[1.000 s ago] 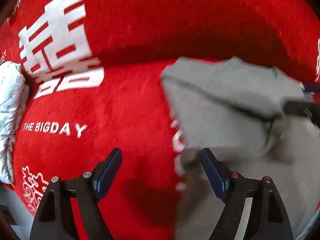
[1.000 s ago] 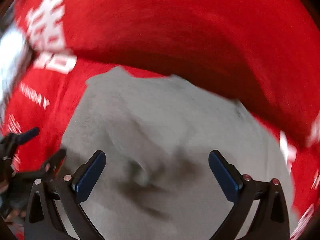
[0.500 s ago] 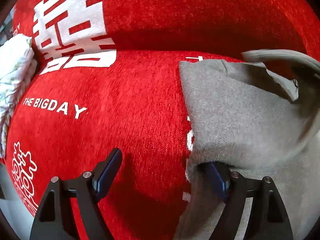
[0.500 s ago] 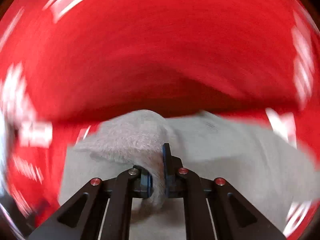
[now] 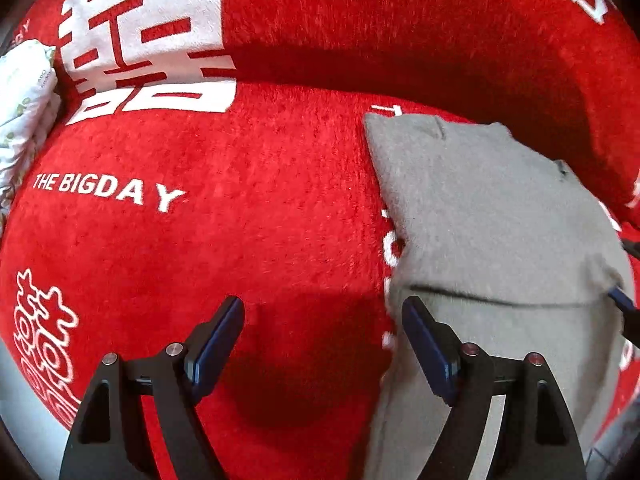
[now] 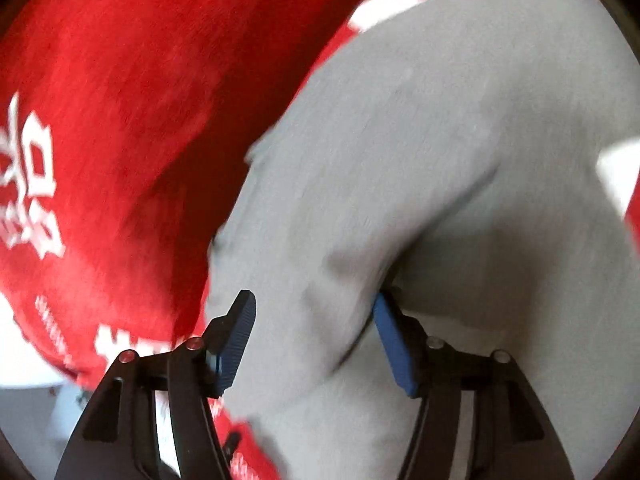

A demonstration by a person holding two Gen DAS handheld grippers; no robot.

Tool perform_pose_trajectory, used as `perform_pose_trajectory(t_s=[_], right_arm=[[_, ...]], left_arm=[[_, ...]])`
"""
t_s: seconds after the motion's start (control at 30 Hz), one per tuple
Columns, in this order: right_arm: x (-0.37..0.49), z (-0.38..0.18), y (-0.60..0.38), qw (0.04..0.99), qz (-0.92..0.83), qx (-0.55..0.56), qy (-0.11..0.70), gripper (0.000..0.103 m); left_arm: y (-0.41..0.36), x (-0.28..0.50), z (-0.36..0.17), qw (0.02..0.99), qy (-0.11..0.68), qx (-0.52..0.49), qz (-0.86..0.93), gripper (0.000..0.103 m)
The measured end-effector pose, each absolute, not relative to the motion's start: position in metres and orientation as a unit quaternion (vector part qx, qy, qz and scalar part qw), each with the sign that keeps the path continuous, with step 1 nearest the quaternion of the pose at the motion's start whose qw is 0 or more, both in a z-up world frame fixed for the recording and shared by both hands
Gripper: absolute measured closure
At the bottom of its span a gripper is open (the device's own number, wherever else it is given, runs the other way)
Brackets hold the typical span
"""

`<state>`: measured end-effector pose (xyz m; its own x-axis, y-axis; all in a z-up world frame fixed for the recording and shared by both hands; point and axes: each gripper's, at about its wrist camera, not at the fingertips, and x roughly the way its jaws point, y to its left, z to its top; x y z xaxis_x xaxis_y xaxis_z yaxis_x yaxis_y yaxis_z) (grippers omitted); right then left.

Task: Fold small clothes

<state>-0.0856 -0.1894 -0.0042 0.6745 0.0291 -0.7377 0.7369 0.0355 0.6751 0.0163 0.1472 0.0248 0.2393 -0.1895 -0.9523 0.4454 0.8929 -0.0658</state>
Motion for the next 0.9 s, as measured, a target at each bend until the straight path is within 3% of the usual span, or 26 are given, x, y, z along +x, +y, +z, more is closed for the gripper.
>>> perform_pose_trajectory(t_s=[0.13,0.3,0.57,0.77,0.83,0.87,0.9], right_arm=[[-0.037,-0.022,-0.138,0.646,-0.158,0.665,0.34,0.037],[0.015,-0.05,-0.097,0.616,-0.113,0.689,0.366,0.037],[-0.074,-0.008,-0.16,0.66,-0.278,0.596,0.363,0.037],[-0.126,-0.01,-0.232,0.634,-0.338,0.635,0.284,0.037],[-0.12,-0.011,-0.245,0.633,-0.341,0.632,0.289,0.043],[-0.115,-0.01,-0.25,0.636,-0.34,0.625,0.3,0.076],[-0.104,-0.008,-0.257,0.651,-0.323,0.609,0.318,0.096]], left_arm=[[0.154,0.049,0.03,0.767,0.6,0.073,-0.218,0.021],[0.109,0.111,0.003,0.744,0.623,0.036,-0.239,0.021],[0.064,0.129,-0.029,0.721,0.647,0.05,-0.243,0.021],[0.041,0.128,-0.031,0.714,0.653,0.071,-0.245,0.022],[0.032,0.126,-0.028,0.71,0.652,0.076,-0.254,0.054],[0.027,0.124,-0.026,0.709,0.648,0.081,-0.265,0.085],[0.022,0.123,-0.021,0.707,0.646,0.078,-0.278,0.09]])
